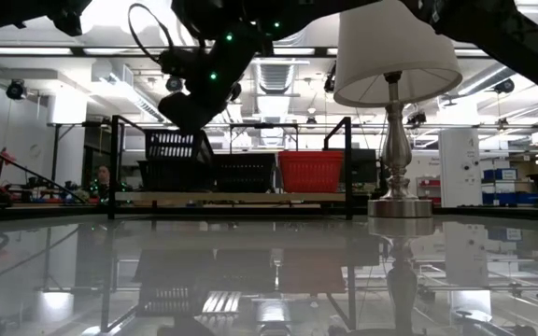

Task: Stack baskets on shelf by color
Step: Stack the black bin on the left black bin on the shelf

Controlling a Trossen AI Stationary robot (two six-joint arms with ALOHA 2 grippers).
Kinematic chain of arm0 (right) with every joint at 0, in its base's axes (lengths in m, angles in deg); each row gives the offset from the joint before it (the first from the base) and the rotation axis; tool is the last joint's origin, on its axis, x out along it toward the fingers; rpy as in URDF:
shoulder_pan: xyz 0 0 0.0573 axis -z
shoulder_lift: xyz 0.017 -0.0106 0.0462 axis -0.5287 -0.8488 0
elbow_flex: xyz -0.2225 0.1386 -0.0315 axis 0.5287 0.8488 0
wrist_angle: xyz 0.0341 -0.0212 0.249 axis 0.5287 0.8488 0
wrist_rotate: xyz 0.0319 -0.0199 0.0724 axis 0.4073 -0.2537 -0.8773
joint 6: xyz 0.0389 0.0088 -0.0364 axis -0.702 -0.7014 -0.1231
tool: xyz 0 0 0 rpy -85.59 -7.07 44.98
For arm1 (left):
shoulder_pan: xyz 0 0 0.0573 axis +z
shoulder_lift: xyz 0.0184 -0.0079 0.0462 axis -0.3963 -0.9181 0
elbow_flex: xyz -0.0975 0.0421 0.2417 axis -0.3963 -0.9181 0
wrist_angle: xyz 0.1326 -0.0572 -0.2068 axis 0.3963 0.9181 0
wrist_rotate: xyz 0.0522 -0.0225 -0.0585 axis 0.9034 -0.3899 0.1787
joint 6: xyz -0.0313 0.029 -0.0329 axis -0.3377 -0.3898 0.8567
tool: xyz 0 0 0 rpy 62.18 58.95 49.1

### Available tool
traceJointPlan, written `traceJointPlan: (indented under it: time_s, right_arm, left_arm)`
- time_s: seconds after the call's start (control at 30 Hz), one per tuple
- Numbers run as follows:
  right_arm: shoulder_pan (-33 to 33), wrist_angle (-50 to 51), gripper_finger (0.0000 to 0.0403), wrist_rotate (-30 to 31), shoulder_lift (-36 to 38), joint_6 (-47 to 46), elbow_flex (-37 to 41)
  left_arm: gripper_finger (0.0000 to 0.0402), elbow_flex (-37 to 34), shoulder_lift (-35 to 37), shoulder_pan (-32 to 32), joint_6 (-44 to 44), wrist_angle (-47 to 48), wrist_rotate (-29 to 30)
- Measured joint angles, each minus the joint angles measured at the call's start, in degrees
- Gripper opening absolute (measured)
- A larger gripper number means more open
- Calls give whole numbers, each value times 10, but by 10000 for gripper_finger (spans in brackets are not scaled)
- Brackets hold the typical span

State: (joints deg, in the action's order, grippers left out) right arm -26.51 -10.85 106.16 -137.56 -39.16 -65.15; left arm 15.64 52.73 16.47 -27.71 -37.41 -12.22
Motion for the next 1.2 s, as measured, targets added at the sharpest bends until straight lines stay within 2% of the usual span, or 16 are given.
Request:
traceJointPlan:
  time_s: [0.17,0.5,0.73,0.87,1.03,1.13,1.2]
  right_arm:
    - [1,-1,59,-29,-8,5,0]
    - [1,6,114,-25,-10,6,1]
    - [-2,35,127,-25,12,7,1]
    - [-8,101,106,-25,29,-10,1]
    - [-36,233,53,-25,71,-66,9]
    - [-63,285,20,-25,105,-100,41]
    - [-84,291,12,-25,135,-119,77]
  left_arm:
    - [0,0,0,0,0,0,0]
    - [0,-1,0,0,0,0,0]
    - [0,-3,-1,0,0,0,-1]
    - [0,-3,-5,0,0,0,-1]
    - [0,0,-36,0,2,1,-1]
    - [0,15,-73,0,3,0,0]
    - [0,28,-102,0,4,7,0]
